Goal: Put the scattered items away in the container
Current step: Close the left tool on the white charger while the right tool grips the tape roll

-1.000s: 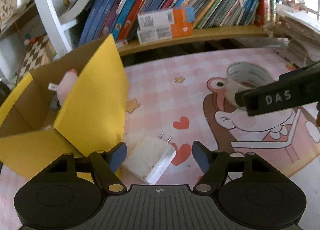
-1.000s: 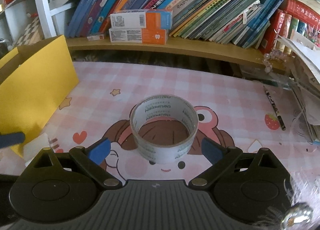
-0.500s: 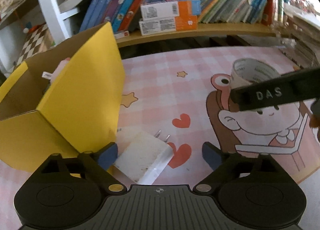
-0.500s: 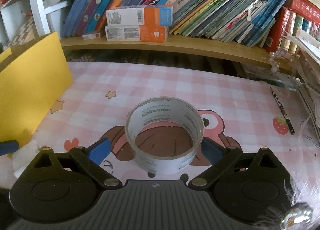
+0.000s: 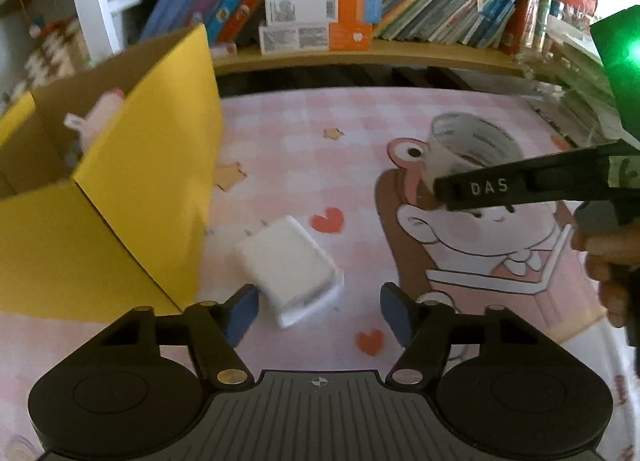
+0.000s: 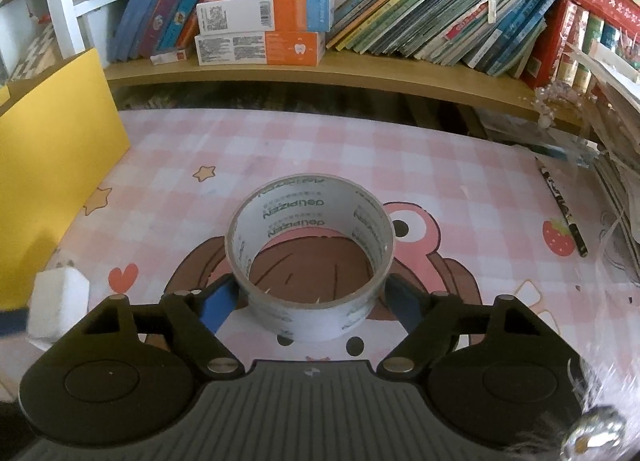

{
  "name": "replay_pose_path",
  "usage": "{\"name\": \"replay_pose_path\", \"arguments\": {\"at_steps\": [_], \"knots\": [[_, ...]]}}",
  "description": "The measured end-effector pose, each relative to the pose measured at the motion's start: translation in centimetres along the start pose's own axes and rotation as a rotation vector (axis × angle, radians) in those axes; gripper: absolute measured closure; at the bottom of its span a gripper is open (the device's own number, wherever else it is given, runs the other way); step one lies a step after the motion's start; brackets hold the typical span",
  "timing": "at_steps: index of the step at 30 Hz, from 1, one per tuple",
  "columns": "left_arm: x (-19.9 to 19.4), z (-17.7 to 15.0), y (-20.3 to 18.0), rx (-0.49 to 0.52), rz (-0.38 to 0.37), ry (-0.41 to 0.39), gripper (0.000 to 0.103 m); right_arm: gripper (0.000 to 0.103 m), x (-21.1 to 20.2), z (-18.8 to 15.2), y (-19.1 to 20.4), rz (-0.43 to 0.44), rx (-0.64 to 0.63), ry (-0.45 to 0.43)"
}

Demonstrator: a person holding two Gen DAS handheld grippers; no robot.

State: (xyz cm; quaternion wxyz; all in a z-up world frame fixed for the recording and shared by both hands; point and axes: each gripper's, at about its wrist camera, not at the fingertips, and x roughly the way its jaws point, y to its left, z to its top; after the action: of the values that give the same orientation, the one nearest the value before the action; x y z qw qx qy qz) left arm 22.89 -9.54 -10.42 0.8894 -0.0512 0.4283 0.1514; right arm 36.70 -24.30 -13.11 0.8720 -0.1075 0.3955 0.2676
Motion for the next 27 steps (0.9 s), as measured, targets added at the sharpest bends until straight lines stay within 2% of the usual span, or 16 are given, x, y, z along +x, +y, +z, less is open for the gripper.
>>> {"name": "replay_pose_path", "arguments": {"at_steps": [3, 7, 13, 21, 23, 27], "knots": [[0.5, 0.2, 0.2, -0.031, 0.066, 0.007, 0.034, 0.018, -0.1, 0.0, 0.1, -0.002, -0.005, -0.014], [0.9, 0.8, 0.7, -0.115, 0.069, 0.001, 0.03, 0.018, 0.0, 0.2, 0.2, -0.003, -0.015, -0.022], [2.1, 1.4, 0.0, -0.107, 0.079, -0.011, 0.031, 0.018, 0.5, 0.4, 0.4, -0.007, -0.027, -0.021], [2.0, 1.1, 0.2, -0.117, 0.091, -0.04, 0.042, 0.018, 1.0, 0.5, 0.3, -0.012, -0.033, -0.02], [2.0, 1.1, 0.2, -0.111, 0.083, -0.044, 0.054, 0.02, 1.1, 0.4, 0.2, -0.011, -0.031, -0.017], [1.6, 0.9, 0.2, -0.08, 0.046, -0.041, 0.056, 0.021, 0.7, 0.2, 0.3, -0.009, -0.031, -0.015]]}}
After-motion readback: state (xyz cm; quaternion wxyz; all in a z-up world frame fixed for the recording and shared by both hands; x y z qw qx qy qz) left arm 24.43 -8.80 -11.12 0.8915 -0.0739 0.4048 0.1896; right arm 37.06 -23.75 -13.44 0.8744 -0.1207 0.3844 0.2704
